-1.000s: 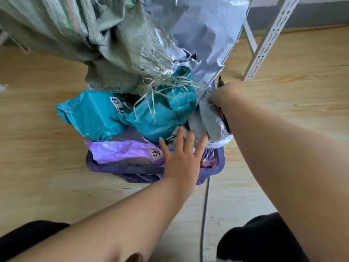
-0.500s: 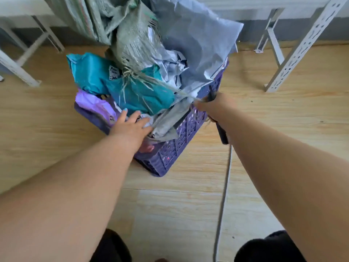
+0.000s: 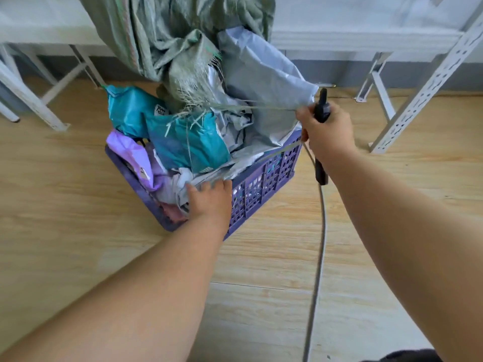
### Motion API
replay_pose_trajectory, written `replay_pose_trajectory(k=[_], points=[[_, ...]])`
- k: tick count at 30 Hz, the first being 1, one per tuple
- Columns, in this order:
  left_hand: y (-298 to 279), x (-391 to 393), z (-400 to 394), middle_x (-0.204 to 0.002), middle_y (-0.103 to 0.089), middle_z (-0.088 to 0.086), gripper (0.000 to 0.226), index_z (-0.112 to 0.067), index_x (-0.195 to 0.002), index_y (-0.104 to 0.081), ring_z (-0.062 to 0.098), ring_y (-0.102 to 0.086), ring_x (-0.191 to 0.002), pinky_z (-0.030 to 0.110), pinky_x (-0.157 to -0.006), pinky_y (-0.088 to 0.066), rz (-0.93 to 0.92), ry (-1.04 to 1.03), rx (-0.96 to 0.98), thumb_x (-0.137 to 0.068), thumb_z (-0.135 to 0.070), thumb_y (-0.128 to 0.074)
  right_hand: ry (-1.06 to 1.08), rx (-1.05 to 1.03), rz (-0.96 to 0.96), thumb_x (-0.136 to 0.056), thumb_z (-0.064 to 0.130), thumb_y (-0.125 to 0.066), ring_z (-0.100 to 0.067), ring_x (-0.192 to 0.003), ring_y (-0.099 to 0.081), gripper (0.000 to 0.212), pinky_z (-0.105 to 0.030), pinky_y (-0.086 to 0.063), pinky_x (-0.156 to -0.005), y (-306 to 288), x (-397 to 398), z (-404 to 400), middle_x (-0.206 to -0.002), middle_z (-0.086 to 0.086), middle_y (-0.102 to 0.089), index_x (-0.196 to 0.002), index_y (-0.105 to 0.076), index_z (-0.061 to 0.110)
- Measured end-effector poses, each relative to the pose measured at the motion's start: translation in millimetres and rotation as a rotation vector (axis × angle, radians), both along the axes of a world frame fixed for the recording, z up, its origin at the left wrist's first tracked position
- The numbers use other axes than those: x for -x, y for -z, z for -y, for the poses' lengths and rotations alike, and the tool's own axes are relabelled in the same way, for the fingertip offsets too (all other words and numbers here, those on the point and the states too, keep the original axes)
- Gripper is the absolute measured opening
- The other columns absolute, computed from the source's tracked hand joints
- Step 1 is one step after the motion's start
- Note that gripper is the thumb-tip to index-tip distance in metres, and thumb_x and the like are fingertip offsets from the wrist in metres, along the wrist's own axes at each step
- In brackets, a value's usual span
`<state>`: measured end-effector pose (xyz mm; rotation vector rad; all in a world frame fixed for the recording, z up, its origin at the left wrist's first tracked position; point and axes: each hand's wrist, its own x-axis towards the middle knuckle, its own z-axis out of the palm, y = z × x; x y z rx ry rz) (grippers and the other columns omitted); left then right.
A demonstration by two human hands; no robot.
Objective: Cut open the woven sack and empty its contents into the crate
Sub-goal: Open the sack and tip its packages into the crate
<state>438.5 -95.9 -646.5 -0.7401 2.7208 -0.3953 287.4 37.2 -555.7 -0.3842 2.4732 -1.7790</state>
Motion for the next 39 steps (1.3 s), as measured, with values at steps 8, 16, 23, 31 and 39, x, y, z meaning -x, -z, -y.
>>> replay_pose_trajectory(k=[8, 16, 23, 31, 39], points=[[-6, -52, 52, -0.141, -0.051, 0.003, 0.048, -0.024, -0.135, -0.048, 0.028, -0.040, -0.134, 0.056, -0.113, -0.019, 0.291, -0.322, 0.075, -0.088, -0.024, -0.057, -0.083, 0.086, -0.050, -0.090, 0.023, -0.064, 0.003, -0.040, -0.052, 0.020, -0.009, -0.035, -0.040, 12, -30, 22, -0.060, 0.005, -0.060, -0.072, -0.054, 0.026], [-90, -1, 47, -0.101, -0.056, 0.003, 0.016, -0.020, -0.101, -0.057, 0.027, -0.059, -0.091, 0.033, -0.060, -0.040, -0.839, -0.113, -0.125, -0.090, -0.032, -0.058, -0.190, 0.074, -0.068, -0.091, 0.029, -0.063, -0.016, -0.059, -0.064, 0.024, -0.011, -0.041, -0.048, 10, -48, 53, -0.083, -0.014, -0.064, -0.087, -0.059, 0.005], [-119, 20, 85, -0.123, -0.049, 0.008, 0.025, -0.011, -0.114, -0.057, 0.028, -0.042, -0.115, 0.040, -0.079, -0.042, -0.562, 0.125, 0.033, -0.089, -0.007, -0.052, -0.117, 0.022, -0.065, -0.087, 0.032, -0.067, -0.001, -0.058, -0.059, 0.016, -0.007, -0.039, -0.048, 3, -48, 53, -0.074, 0.002, -0.066, -0.075, -0.060, 0.023], [-172, 39, 156, -0.141, -0.032, 0.009, 0.075, -0.019, -0.132, -0.039, 0.031, -0.038, -0.123, 0.042, -0.082, -0.045, -0.939, -0.425, -0.069, -0.073, -0.045, -0.076, -0.047, -0.352, -0.415, -0.087, 0.036, -0.066, -0.018, -0.094, -0.053, 0.024, -0.029, -0.041, -0.072, -8, -43, 70, -0.134, 0.001, -0.042, -0.092, -0.064, 0.013], [-190, 72, 175, -0.122, -0.060, 0.012, 0.030, -0.005, -0.125, -0.055, 0.031, -0.065, -0.102, 0.034, -0.084, -0.054, -1.028, -0.610, -0.610, -0.098, -0.017, -0.046, 0.014, -0.100, 0.090, -0.092, 0.043, -0.056, -0.022, -0.088, -0.059, 0.036, -0.027, -0.041, -0.072, -13, -25, 88, -0.092, 0.006, -0.061, -0.117, -0.059, 0.018]])
